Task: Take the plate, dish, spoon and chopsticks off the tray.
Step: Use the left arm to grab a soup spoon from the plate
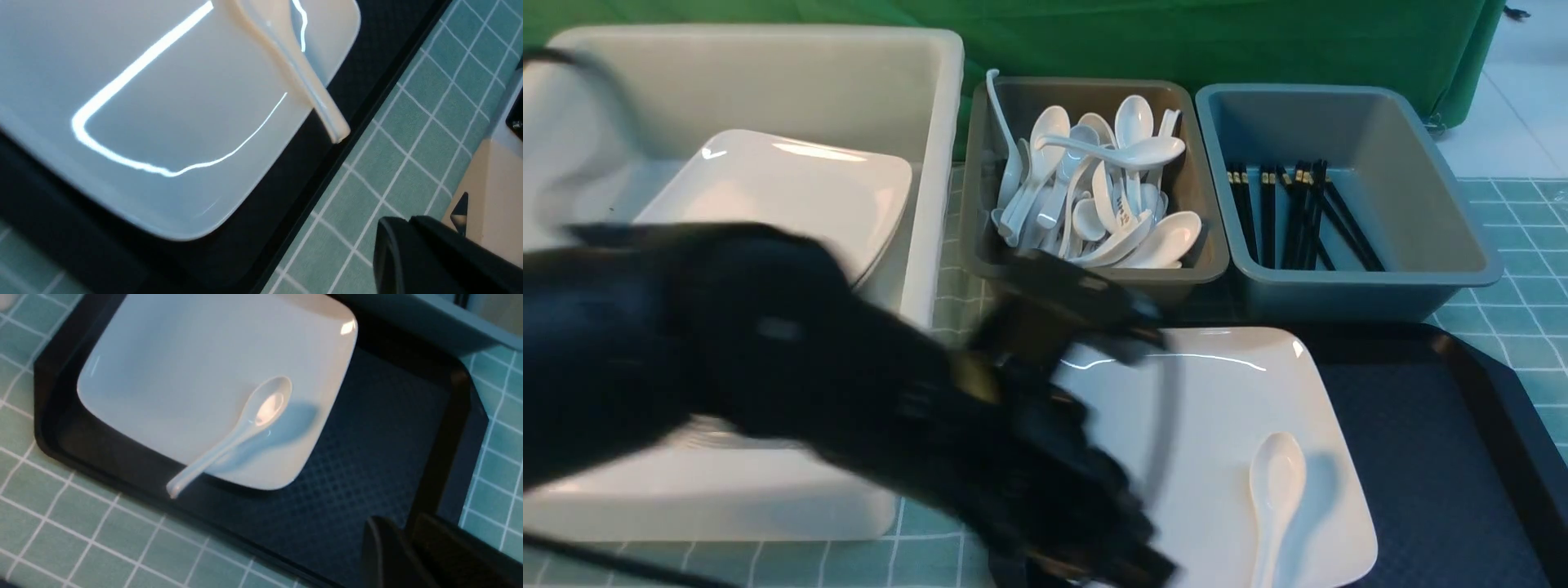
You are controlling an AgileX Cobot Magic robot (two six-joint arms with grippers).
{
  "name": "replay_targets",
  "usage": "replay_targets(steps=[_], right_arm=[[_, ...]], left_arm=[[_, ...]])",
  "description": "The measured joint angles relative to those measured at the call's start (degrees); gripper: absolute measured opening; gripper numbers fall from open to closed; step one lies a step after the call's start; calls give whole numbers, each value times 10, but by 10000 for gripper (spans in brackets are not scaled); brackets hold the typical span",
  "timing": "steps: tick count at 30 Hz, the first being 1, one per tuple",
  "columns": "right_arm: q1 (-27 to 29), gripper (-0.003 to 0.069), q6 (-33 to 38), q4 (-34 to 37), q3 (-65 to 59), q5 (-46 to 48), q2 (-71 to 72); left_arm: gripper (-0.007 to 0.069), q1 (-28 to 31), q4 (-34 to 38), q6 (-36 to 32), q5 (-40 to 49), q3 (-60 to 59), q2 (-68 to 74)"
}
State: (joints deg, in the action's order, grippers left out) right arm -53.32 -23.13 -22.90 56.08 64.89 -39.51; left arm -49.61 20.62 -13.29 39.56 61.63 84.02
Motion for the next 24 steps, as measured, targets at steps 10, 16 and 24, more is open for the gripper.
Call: replay_targets(steps=[10,16,24], right_arm=[[0,143,12,-4,-4,0,121],[0,143,31,-1,-6,0,145],[0,143,48,3,-9,0,146]], left_arm=[[197,-69,-61,75,36,225,247],[425,-66,-89,119,65,282,331],[393,-64,-148,147,58,284,367]])
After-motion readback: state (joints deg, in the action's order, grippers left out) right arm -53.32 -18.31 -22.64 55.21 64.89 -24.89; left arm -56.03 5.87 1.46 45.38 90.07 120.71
